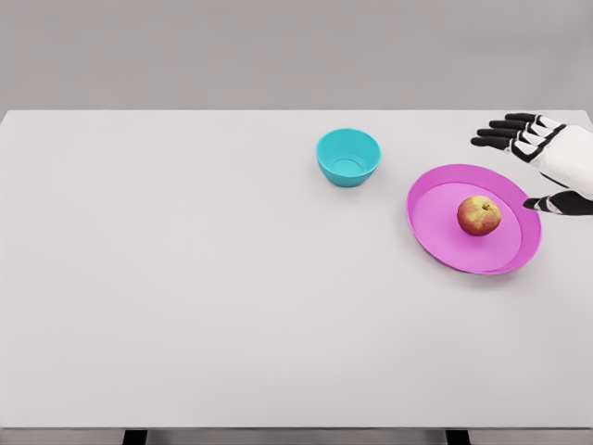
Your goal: Put the apple from the pink plate into the blue bowl with your right arm
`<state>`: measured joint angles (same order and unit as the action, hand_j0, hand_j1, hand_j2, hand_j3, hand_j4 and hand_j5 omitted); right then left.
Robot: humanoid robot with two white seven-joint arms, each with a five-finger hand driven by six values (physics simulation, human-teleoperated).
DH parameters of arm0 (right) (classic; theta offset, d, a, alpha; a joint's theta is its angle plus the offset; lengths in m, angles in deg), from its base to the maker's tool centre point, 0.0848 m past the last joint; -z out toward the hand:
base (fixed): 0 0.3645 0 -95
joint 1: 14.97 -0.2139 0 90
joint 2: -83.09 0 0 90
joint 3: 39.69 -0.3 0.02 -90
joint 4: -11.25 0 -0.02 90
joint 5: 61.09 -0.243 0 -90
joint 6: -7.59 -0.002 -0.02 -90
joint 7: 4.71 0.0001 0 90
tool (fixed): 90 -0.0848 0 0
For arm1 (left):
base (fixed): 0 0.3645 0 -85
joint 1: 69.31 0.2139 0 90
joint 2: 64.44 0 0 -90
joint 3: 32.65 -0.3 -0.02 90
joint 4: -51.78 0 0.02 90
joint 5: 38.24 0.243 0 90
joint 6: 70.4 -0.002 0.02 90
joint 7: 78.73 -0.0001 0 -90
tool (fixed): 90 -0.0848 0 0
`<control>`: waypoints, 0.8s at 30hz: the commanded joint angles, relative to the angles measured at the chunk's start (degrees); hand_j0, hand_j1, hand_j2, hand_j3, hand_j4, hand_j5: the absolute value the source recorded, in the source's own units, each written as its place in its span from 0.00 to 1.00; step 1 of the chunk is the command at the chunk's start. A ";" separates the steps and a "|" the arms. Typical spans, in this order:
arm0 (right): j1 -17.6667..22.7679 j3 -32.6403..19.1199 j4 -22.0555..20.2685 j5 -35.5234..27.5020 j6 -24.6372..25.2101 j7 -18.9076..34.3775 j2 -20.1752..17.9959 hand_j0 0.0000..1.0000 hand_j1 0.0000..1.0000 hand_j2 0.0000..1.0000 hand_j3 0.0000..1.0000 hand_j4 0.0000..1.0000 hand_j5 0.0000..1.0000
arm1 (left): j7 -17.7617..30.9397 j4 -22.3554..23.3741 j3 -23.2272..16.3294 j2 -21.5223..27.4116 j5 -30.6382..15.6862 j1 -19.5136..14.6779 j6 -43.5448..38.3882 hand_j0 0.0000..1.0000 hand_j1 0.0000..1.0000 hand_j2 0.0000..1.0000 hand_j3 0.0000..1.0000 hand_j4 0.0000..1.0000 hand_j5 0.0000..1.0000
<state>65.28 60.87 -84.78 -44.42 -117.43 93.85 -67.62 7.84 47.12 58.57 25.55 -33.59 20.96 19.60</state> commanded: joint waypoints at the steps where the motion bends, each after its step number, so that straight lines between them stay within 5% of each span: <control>1: 0.00 0.07 0.14 -0.15 0.01 -0.03 -0.12 1.00 1.00 1.00 1.00 1.00 1.00 | -0.01 0.00 0.00 0.00 0.01 0.00 0.00 1.00 1.00 1.00 1.00 1.00 1.00; 7: 0.53 -0.20 6.64 -0.06 0.01 2.33 0.24 1.00 1.00 1.00 1.00 1.00 1.00 | 0.08 0.00 0.00 0.00 0.01 0.00 0.00 1.00 1.00 1.00 1.00 1.00 1.00; 10: -1.40 -0.55 7.78 -0.14 0.01 19.73 0.50 1.00 1.00 1.00 1.00 1.00 1.00 | -0.01 0.00 0.00 0.00 0.01 0.00 0.00 1.00 1.00 1.00 1.00 1.00 1.00; 12: -3.69 -0.46 9.80 -0.14 0.01 25.53 1.90 1.00 1.00 1.00 1.00 1.00 1.00 | -0.01 0.00 0.00 0.00 0.01 0.00 0.00 1.00 1.00 1.00 1.00 1.00 1.00; 18: -9.57 2.43 14.02 0.30 0.01 26.44 3.66 1.00 1.00 1.00 1.00 1.00 1.00 | -0.01 0.00 0.00 0.00 0.01 0.00 0.00 1.00 1.00 1.00 1.00 1.00 1.00; 21: -19.59 14.21 19.56 0.30 0.01 26.44 7.27 1.00 1.00 1.00 1.00 1.00 1.00 | 0.08 0.00 0.00 0.00 0.01 0.00 0.08 1.00 1.00 1.00 1.00 1.00 1.00; 24: -21.36 15.97 19.56 0.30 0.01 26.44 8.94 1.00 1.00 1.00 1.00 1.00 1.00 | -0.01 0.00 0.00 0.00 0.01 0.00 0.00 1.00 1.00 1.00 1.00 1.00 1.00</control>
<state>43.83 74.07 -66.22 -43.84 -117.56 120.16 -59.94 7.85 47.12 58.57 25.55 -33.59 20.96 19.61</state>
